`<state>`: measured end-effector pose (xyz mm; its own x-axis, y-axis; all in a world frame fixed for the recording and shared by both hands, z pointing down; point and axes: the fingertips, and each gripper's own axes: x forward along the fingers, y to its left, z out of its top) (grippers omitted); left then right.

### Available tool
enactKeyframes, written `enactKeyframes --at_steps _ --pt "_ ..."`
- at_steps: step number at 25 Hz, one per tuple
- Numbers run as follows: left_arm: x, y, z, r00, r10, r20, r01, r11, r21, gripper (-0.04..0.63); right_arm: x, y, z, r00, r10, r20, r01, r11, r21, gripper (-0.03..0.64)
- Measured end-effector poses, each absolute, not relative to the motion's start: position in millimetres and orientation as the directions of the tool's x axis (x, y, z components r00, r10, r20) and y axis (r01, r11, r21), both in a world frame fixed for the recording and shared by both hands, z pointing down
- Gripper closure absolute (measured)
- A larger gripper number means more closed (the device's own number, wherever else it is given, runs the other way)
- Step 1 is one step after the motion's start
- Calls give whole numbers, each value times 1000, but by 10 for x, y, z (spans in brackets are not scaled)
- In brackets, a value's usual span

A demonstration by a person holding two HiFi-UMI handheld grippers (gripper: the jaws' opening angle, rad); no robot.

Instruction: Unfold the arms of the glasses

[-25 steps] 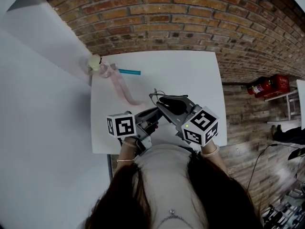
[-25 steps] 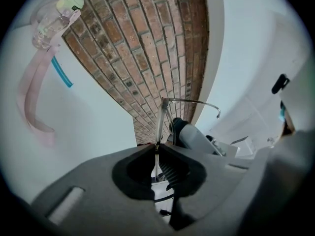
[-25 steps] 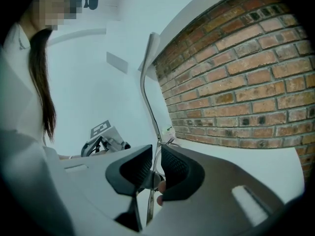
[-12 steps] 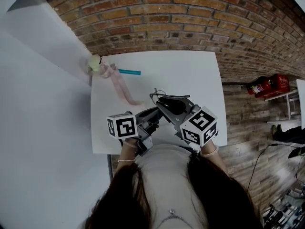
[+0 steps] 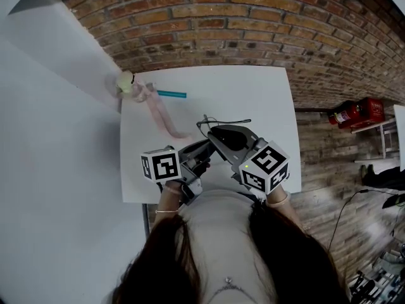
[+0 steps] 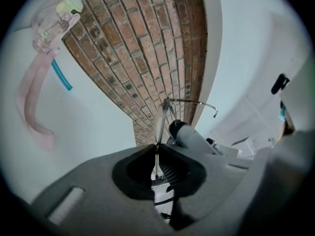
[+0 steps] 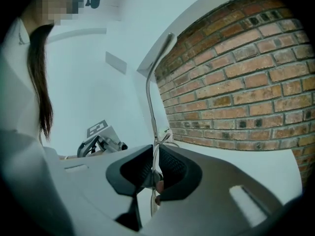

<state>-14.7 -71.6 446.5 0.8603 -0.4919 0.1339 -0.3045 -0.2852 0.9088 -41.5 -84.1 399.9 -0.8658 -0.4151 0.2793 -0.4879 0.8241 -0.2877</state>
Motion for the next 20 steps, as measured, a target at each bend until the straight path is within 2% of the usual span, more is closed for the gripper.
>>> enactKeyframes --at_steps 20 --pt "-223 -751 4492 852 -514 100 -261 -251 932 574 -341 -881 3880 -861 -456 227 -504 826 -251 575"
